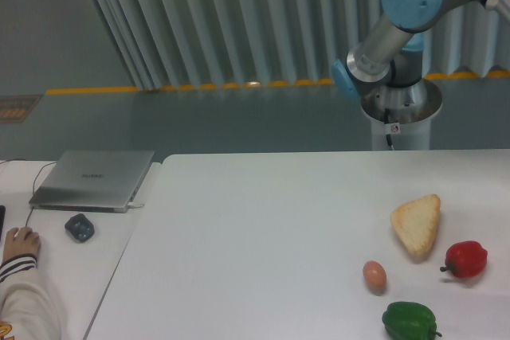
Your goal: Place the yellow pepper on the table
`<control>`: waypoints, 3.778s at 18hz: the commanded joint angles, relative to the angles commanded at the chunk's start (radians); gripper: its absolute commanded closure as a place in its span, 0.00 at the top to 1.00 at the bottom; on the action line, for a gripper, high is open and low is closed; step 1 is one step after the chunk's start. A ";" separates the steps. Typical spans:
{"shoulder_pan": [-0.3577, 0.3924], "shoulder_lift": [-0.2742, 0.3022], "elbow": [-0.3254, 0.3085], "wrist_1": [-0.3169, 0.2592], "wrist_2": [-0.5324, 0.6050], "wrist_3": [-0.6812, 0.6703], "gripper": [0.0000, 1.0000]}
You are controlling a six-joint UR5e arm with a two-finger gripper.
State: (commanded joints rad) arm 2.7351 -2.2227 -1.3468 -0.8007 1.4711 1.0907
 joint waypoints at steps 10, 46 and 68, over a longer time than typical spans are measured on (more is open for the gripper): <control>0.006 0.005 0.003 -0.002 -0.003 0.002 0.67; -0.258 0.279 -0.058 -0.459 0.208 -0.030 0.65; -0.288 0.236 -0.137 -0.167 0.055 -0.400 0.65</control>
State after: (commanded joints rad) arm 2.4468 -1.9864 -1.4833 -0.9679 1.5263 0.6903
